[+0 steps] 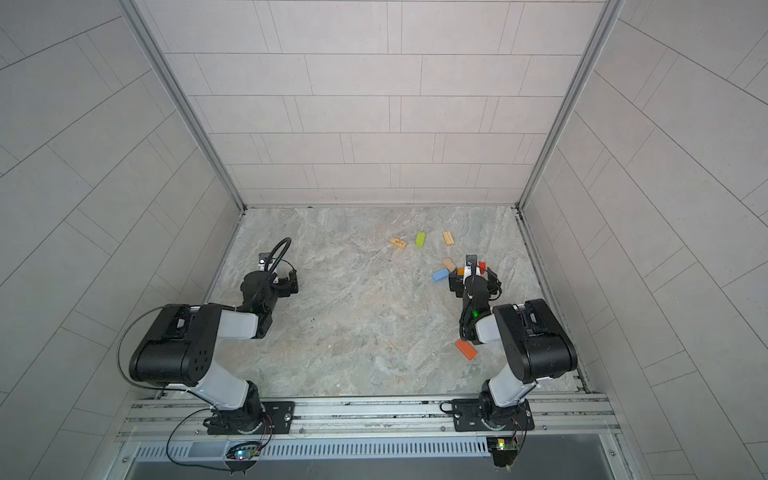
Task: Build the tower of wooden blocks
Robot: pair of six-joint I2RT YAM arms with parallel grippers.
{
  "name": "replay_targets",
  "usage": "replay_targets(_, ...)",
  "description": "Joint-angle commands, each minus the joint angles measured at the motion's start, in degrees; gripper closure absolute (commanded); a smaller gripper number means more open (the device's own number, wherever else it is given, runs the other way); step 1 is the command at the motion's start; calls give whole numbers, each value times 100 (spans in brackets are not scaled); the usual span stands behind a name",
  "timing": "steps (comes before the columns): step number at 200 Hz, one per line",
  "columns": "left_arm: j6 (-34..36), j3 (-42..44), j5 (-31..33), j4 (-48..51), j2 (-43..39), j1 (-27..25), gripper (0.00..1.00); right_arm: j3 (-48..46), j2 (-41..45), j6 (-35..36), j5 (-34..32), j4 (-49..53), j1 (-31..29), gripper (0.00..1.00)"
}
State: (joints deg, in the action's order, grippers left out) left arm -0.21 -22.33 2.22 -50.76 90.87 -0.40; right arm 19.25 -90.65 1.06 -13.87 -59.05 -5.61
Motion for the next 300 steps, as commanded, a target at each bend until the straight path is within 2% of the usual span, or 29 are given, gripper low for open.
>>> replay_targets(1,-50,-44,14,-172,-12,16,0,0,13,17,116,29,16,1)
replay_targets(195,-49,-44,10,-173,-17,14,0,17,13,-18,121,54,20,1)
replay_targets(206,-54,-44,0,-168,-11,22,0,101,4,-112,-61,205,36,1)
replay_targets(219,-92,-44,41,-167,-12,40,0,188,29,-212,200,429,193,1)
replay_targets(240,-98,-35,45,-185,-12,48,0,168,30,-196,207,365,192,1)
replay_targets(248,-138,-41,123,-173,-17,42,0,114,30,-136,129,254,156,1)
replay_targets(262,-94,-64,175,-104,-29,26,0,9,234,-109,-684,112,-77,1)
replay_targets(267,-120,-29,278,-184,-70,31,0,25,451,-89,-865,319,-138,1)
replay_targets(275,-300,-53,914,58,-345,-33,0,178,921,-39,-1070,985,-243,1)
replay_targets(282,-448,-203,1372,588,-697,-49,0,425,1343,-152,-1204,1805,-289,1)
replay_targets(288,-530,-408,1563,1227,-953,-54,0,673,1660,-545,-1295,2586,-265,1)
replay_targets(300,-699,-913,1780,2288,-1353,-54,0,1053,2112,-982,-1016,3630,-191,1)
